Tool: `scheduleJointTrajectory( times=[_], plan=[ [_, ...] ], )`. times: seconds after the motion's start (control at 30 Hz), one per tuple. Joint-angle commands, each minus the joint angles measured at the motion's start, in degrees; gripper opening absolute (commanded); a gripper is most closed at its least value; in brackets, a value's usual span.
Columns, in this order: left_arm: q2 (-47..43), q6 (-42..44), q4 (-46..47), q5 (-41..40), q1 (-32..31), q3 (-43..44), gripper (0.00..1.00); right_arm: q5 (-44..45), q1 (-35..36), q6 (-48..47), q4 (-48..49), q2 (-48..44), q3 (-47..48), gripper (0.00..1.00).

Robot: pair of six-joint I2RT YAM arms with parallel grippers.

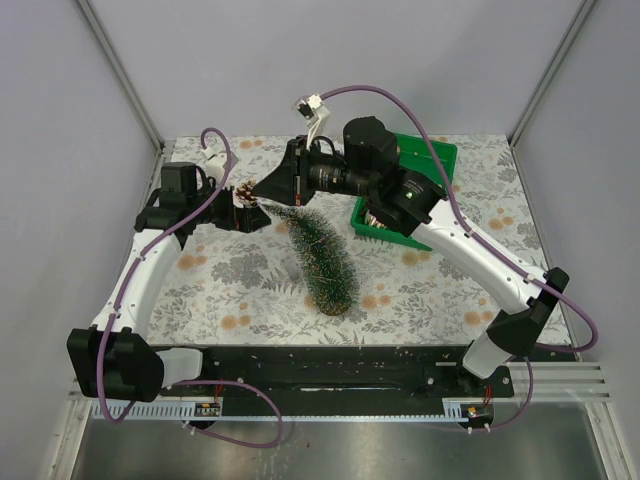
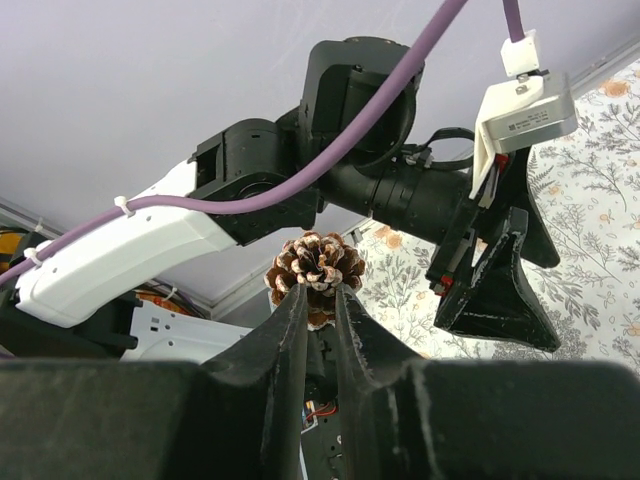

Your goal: Decorate the small christmas tree

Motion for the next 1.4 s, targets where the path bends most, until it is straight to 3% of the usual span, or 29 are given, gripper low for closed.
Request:
scheduleJointTrajectory(
  times=[0.0, 1.37],
  plan=[
    [-0.4, -1.0, 2.1, 0.7, 1.0, 0.1, 0.99, 1.8, 0.5, -1.1, 0.1, 0.0, 0.2, 0.01],
    [0.1, -1.4, 1.9, 1.3, 1.7, 0.1, 0.99, 8.0, -0.7, -3.1, 0.7, -6.6, -6.1, 0.0]
  ],
)
